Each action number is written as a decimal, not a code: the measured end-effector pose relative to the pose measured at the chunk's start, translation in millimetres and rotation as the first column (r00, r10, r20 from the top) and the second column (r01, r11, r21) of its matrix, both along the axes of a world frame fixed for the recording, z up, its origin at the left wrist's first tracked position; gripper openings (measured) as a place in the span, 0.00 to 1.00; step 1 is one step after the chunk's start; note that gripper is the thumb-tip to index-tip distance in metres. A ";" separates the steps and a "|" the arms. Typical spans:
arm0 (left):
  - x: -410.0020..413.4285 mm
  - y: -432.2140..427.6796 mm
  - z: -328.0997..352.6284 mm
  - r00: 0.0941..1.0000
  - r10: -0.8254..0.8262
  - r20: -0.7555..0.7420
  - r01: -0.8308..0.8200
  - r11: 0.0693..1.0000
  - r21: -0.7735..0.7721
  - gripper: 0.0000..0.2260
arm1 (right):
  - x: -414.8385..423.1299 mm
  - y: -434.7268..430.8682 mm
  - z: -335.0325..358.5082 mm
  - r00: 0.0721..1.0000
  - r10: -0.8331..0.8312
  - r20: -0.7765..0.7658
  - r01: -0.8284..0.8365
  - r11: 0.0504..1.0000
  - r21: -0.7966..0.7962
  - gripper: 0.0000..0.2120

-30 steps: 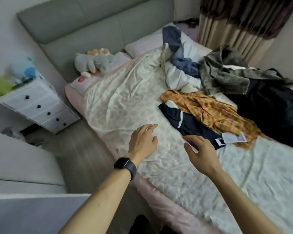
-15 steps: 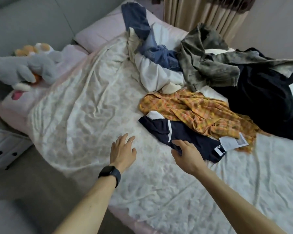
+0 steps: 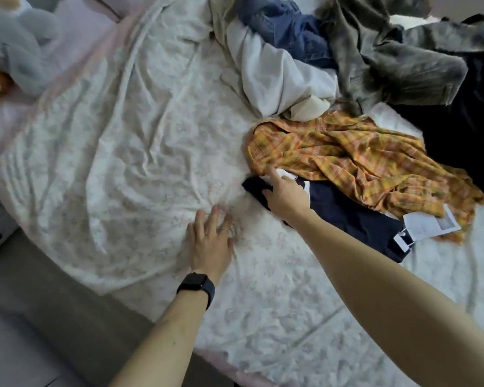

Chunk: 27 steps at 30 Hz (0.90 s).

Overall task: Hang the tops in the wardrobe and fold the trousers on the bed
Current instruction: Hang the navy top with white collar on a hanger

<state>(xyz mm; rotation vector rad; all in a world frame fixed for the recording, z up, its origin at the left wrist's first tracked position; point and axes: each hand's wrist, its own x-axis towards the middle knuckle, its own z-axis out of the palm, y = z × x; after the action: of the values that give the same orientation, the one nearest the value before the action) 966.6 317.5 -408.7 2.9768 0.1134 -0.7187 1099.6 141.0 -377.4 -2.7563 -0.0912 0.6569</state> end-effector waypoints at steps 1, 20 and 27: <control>0.3 -0.2 2.1 1.000 -0.005 -0.016 0.005 1.000 0.008 0.25 | -9.8 -1.8 0.8 1.000 -0.007 0.024 0.007 1.000 0.002 0.15; -87.9 -131.2 144.3 0.979 0.016 -0.204 -0.102 0.903 -0.418 0.22 | -289.4 -201.1 142.1 0.923 -0.316 0.219 0.200 0.881 0.429 0.09; -166.0 -231.7 194.7 0.978 -0.194 -0.081 0.127 0.852 -0.508 0.28 | -367.6 -254.3 202.5 0.918 -0.366 0.154 0.197 0.756 0.624 0.08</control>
<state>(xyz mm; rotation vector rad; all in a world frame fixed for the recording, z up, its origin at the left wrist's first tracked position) 800.5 85.8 -213.9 2.4565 -0.2799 -0.8121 732.1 -113.3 -174.9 -2.1492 0.0582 0.1229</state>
